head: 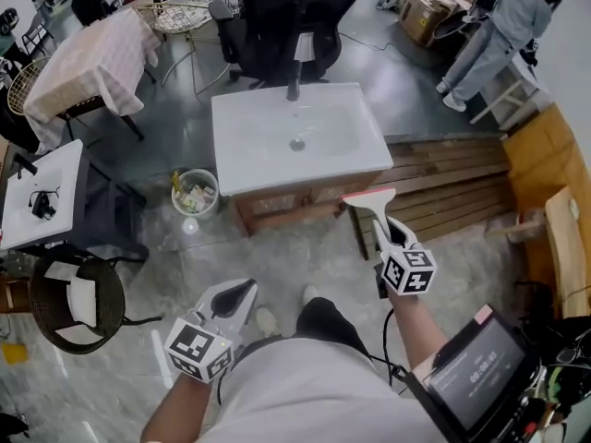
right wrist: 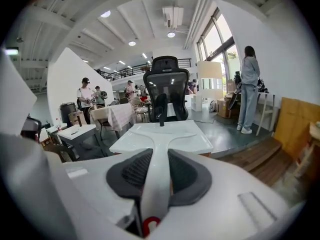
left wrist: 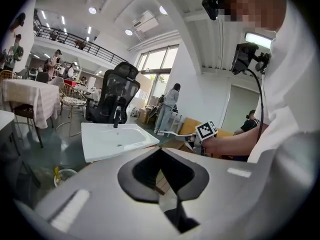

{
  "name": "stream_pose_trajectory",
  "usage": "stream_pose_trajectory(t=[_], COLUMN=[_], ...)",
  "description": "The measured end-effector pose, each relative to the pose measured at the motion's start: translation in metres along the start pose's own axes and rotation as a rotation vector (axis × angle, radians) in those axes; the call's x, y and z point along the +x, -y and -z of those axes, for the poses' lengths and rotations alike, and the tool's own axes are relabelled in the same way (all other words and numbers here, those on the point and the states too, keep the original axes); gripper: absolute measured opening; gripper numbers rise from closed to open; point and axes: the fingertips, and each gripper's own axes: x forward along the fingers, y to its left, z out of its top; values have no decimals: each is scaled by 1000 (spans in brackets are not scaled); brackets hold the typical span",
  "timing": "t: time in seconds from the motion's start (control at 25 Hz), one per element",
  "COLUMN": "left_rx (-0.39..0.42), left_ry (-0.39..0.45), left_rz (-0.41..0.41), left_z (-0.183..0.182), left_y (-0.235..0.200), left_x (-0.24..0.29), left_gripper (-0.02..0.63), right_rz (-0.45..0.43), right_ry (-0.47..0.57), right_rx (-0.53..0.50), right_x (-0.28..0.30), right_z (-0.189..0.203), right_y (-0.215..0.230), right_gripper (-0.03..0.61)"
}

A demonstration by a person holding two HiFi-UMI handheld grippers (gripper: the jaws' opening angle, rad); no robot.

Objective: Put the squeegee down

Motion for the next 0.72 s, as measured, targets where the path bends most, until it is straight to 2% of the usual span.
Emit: stream_pose_trajectory(t=[0.2,0.36,0.72], left_rx=[-24,-30,-48], left_ry=[-7,-34,-62], left_rz=[-13,-61,-137], left_z=[-16,-41,-99], left_y=[-39,-79,-134], left_x=[41,87,218], left_gripper=[8,8,8], right_rz=[23,28,33], right_ry=[-21,-26,-58], right_rx=[-10,-23,-32], right_x=[76,158,325], right_z=[-21,-52,-101], right_y=[43,84,191], right_gripper=[100,100,100])
